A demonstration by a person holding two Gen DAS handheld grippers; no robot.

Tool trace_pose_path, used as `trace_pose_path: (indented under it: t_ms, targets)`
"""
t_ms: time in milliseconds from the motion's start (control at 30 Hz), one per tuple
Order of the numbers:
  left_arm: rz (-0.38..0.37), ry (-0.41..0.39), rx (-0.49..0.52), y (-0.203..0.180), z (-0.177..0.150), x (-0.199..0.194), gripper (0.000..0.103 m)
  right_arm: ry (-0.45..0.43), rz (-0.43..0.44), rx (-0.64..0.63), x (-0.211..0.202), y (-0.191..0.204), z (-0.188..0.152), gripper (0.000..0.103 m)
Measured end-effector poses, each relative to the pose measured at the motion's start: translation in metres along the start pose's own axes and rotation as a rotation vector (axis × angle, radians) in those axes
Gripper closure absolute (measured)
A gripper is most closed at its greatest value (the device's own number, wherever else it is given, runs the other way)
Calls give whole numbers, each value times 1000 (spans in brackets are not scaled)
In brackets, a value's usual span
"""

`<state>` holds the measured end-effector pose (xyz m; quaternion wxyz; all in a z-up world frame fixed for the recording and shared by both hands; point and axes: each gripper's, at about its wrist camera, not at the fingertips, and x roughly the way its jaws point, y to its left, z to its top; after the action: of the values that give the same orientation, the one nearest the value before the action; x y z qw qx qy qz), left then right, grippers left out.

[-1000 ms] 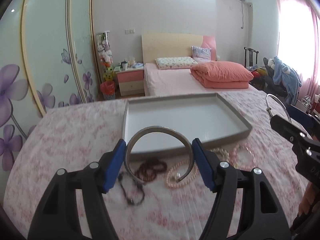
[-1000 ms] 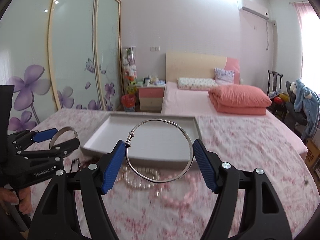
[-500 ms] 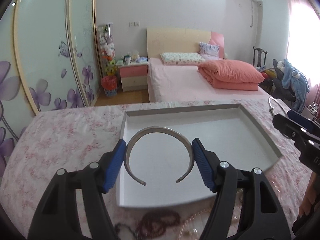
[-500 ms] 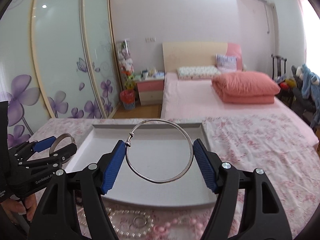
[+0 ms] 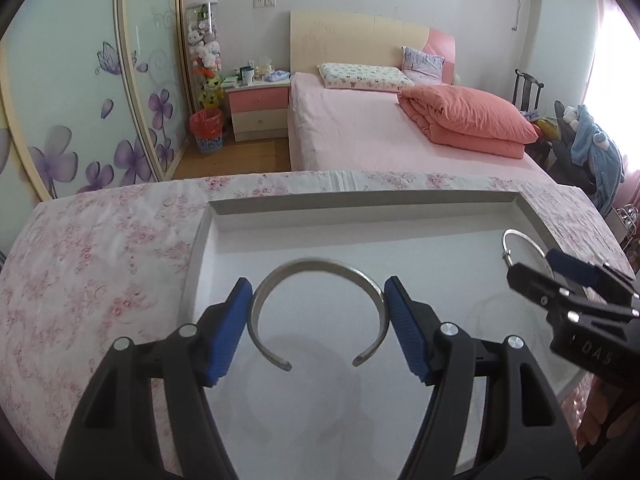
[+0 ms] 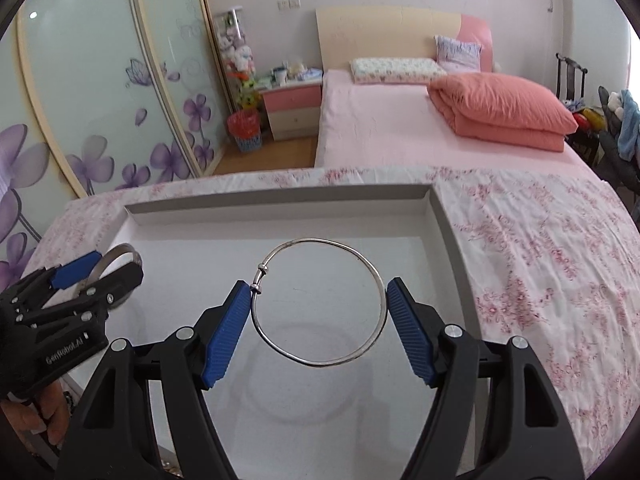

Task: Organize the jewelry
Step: 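Carry both bangles into the grey tray and open both tools, then lift both tools away from the tray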

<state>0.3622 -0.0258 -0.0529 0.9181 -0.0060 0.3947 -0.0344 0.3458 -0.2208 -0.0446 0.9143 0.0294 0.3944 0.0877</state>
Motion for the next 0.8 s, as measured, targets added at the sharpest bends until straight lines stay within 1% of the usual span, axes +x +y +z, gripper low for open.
trace_pose_path:
  t_ms: [33,67,233,367,567,667,800]
  targets:
    - [-2,6,-8,1,2,2,36,-4,-1,0,-2,-2,-1,25]
    - [-4,5,-20,3,2,3,36,-13,1,3,-5,-5,0,24]
    - [-10,-23,-61,12,5,-6,36,-54,5,41,-24,-19,-3,24]
    - [6,-42,-80,19,8,-18,36,-72,-2,51,-33,-22,-2,24]
    - [31,-72,-90,28,2,-48,36,-91,-2,43,-51,-18,-5,24]
    - [45,-88,-90,34,-6,-68,36,-103,-3,38,-65,-16,-11,24]
    - [56,-107,-84,43,-25,-96,36,-115,-1,33,-86,-15,-25,24]
